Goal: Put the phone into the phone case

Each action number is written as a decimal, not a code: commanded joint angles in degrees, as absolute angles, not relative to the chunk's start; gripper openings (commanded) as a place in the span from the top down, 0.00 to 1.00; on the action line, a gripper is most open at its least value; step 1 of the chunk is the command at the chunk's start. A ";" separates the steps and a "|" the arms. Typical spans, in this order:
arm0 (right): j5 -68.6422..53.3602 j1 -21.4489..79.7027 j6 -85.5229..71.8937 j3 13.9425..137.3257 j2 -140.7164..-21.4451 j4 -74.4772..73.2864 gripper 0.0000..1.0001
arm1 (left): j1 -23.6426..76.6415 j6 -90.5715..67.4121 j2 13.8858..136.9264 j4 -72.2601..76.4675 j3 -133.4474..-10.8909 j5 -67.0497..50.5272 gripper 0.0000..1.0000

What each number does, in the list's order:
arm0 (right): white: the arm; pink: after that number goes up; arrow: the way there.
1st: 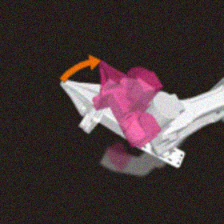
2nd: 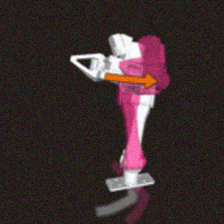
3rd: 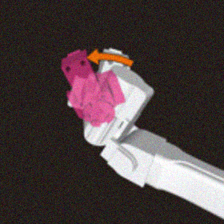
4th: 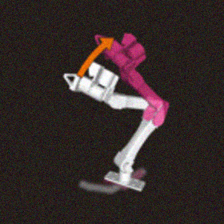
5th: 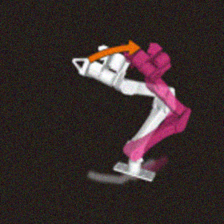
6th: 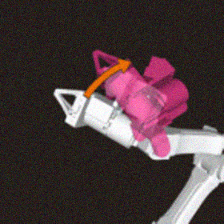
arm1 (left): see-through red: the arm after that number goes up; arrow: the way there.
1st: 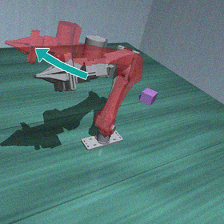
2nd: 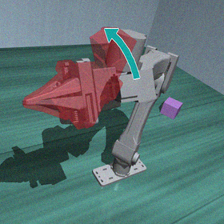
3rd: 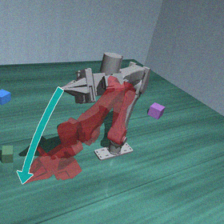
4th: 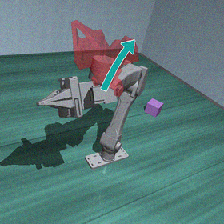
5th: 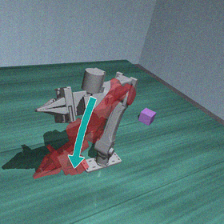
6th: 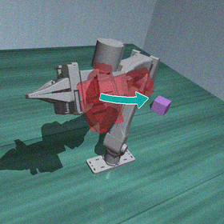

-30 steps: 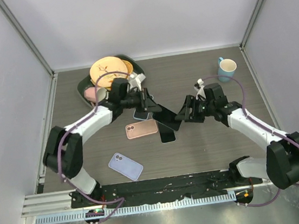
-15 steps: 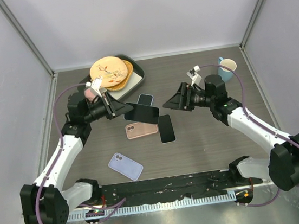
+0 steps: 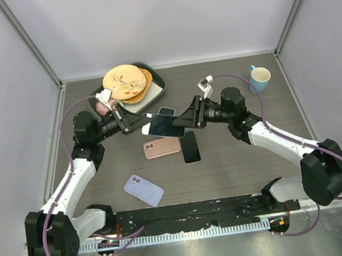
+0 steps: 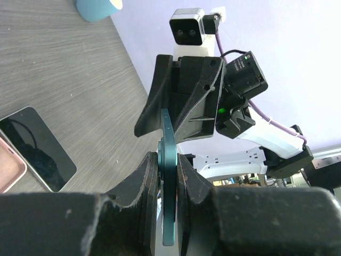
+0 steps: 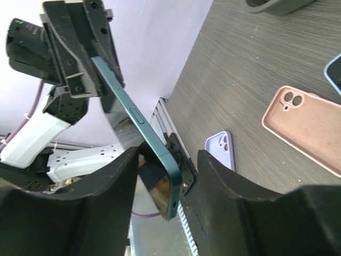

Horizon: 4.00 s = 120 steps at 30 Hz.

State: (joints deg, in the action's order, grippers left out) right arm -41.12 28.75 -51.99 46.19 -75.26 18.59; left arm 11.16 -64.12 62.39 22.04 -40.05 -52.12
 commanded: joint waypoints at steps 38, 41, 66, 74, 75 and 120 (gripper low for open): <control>-48.78 29.71 -71.36 37.53 -73.30 49.47 0.83 | 10.90 -74.18 65.48 42.54 -38.76 -55.02 1.00; -49.04 29.71 -74.00 37.18 -73.65 53.16 0.99 | 10.90 -73.92 66.18 42.28 -38.23 -55.02 1.00; -47.02 15.39 -44.48 39.90 -68.12 9.50 0.99 | 11.77 -29.00 76.19 -41.22 -56.60 -9.14 0.25; -48.60 12.66 -43.42 40.08 -69.69 8.09 0.99 | 14.58 -29.18 84.89 -36.48 -58.27 -10.72 0.32; -48.60 12.66 -43.42 40.08 -69.78 8.09 0.99 | 14.85 -29.18 87.08 -36.21 -58.62 -10.64 0.33; -50.80 12.30 -45.00 39.11 -74.09 10.81 0.99 | 29.97 -36.04 84.82 -38.84 -53.52 2.89 0.26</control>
